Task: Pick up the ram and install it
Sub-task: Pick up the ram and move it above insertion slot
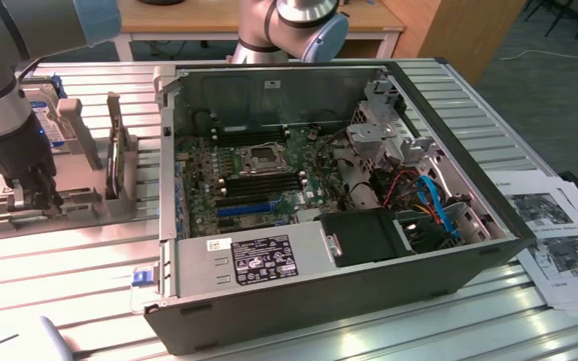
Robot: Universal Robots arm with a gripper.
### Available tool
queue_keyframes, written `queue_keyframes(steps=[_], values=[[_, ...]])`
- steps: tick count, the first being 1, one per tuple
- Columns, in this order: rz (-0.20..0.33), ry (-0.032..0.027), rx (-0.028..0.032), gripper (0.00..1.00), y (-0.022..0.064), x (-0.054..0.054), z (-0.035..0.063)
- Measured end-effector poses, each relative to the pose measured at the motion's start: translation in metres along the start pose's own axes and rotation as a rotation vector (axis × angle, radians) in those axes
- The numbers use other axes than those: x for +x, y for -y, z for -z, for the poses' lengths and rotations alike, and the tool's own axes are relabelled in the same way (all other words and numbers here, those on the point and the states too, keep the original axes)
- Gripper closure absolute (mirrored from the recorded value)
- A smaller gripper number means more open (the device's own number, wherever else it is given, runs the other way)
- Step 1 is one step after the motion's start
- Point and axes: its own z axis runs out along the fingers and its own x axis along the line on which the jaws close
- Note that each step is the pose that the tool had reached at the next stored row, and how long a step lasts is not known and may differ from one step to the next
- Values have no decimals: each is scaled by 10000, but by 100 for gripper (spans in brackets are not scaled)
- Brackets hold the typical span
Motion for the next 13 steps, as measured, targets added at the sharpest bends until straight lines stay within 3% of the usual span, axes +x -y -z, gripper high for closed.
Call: queue_keyframes(steps=[13], values=[[1, -1, 0, 77, -1, 15, -9]])
